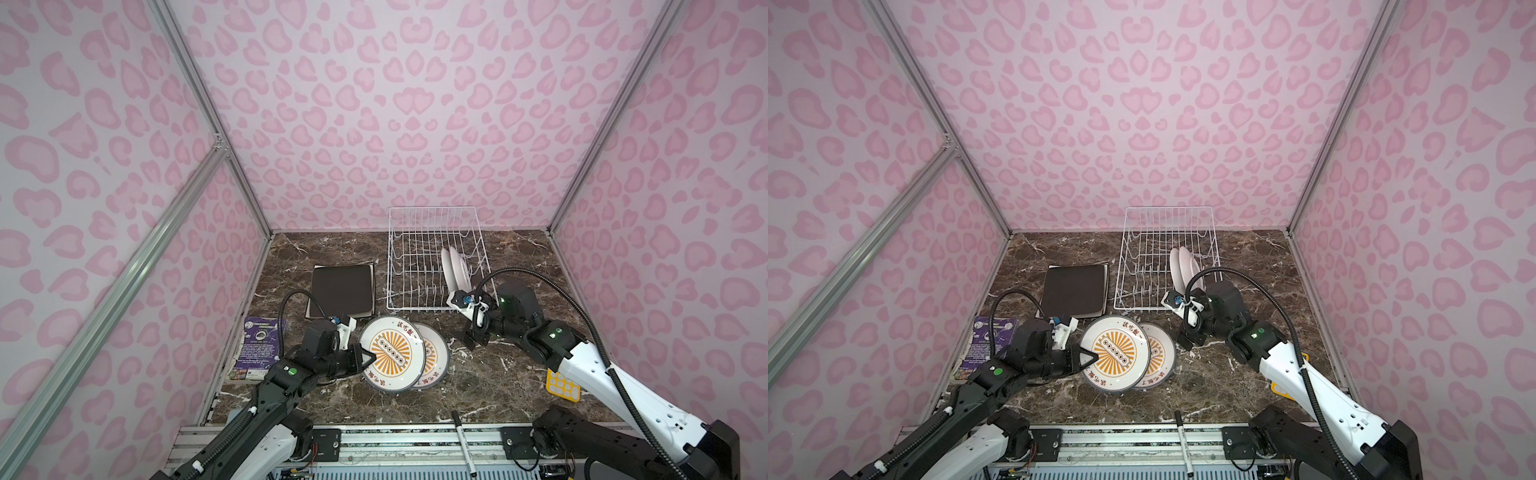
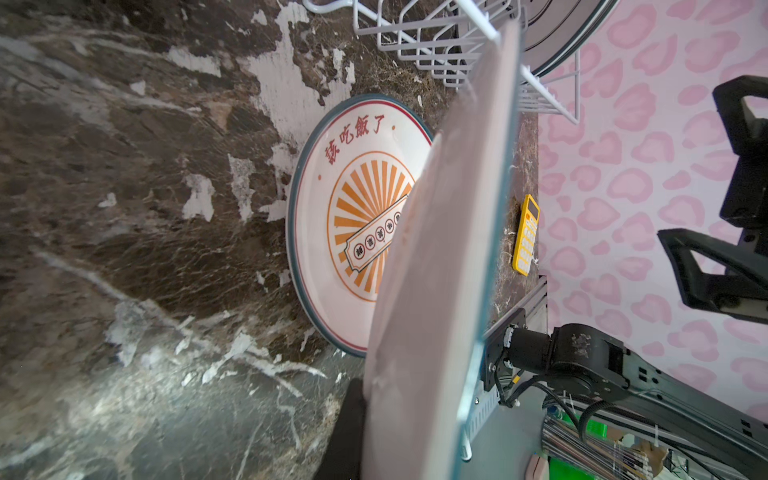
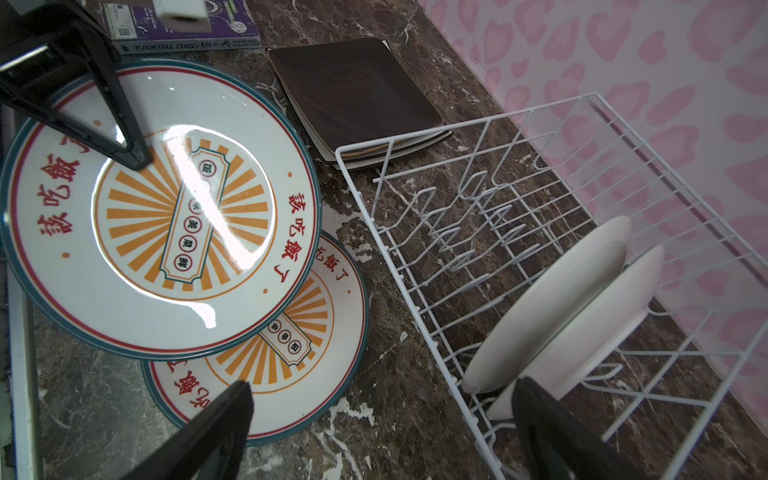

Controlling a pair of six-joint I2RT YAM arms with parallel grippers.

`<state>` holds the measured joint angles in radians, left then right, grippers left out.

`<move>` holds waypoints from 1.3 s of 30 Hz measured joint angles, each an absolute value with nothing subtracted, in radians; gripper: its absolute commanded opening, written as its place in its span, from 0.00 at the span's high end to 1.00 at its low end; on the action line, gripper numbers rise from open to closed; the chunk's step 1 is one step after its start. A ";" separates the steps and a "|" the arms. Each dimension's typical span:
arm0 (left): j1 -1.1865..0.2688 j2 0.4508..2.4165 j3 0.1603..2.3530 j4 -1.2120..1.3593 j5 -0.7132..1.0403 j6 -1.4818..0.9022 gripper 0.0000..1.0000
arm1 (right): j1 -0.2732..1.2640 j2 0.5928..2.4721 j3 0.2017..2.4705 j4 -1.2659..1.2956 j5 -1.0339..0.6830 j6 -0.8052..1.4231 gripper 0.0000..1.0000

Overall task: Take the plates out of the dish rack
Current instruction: 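Lower the plate onto the sunburst plate on the table with the left gripper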

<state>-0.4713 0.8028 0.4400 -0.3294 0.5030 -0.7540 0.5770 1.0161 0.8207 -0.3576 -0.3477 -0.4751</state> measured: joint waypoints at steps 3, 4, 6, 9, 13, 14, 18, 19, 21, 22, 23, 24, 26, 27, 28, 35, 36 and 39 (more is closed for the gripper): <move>-0.471 0.870 0.432 -0.281 0.516 -0.768 0.96 | 0.581 1.011 0.813 -0.352 -0.332 -0.475 0.01; -0.471 0.897 0.432 -0.265 0.524 -0.769 0.96 | 0.582 1.009 0.810 -0.349 -0.323 -0.474 0.01; -0.474 0.937 0.437 -0.244 0.533 -0.775 0.96 | 0.585 1.002 0.804 -0.343 -0.310 -0.472 0.01; -0.478 0.982 0.462 -0.231 0.542 -0.773 0.97 | 0.587 0.985 0.787 -0.331 -0.303 -0.463 0.01; -0.479 1.053 0.498 -0.186 0.561 -0.764 0.96 | 0.587 0.973 0.771 -0.320 -0.288 -0.455 0.01; -0.479 1.074 0.504 -0.180 0.563 -0.764 0.96 | 0.587 0.972 0.769 -0.319 -0.287 -0.455 0.01; -0.490 1.153 0.517 -0.177 0.570 -0.764 0.97 | 0.589 0.966 0.763 -0.319 -0.276 -0.452 0.01; -0.497 1.166 0.519 -0.177 0.570 -0.764 0.97 | 0.589 0.962 0.760 -0.319 -0.269 -0.452 0.01; -0.511 1.184 0.522 -0.174 0.575 -0.766 0.97 | 0.589 0.957 0.757 -0.320 -0.262 -0.452 0.01; -0.517 1.193 0.525 -0.168 0.577 -0.768 0.96 | 0.589 0.956 0.756 -0.319 -0.258 -0.451 0.01; -0.522 1.203 0.529 -0.164 0.581 -0.768 0.96 | 0.589 0.954 0.756 -0.319 -0.253 -0.451 0.01; -0.524 1.212 0.535 -0.163 0.582 -0.768 0.97 | 0.589 0.953 0.755 -0.319 -0.254 -0.451 0.01; -0.526 1.232 0.549 -0.160 0.584 -0.768 0.96 | 0.589 0.953 0.755 -0.319 -0.251 -0.447 0.01; -0.528 1.241 0.554 -0.158 0.585 -0.769 0.96 | 0.589 0.953 0.755 -0.319 -0.251 -0.447 0.01; -0.530 1.251 0.558 -0.158 0.587 -0.773 0.96 | 0.589 0.953 0.755 -0.319 -0.251 -0.447 0.01; -0.536 1.305 0.571 -0.160 0.595 -0.778 0.94 | 0.589 0.953 0.755 -0.310 -0.240 -0.437 0.01; -0.536 1.311 0.572 -0.159 0.595 -0.779 0.93 | 0.589 0.953 0.755 -0.310 -0.240 -0.437 0.01; -0.537 1.319 0.574 -0.158 0.594 -0.787 0.87 | 0.589 0.953 0.755 -0.305 -0.240 -0.435 0.01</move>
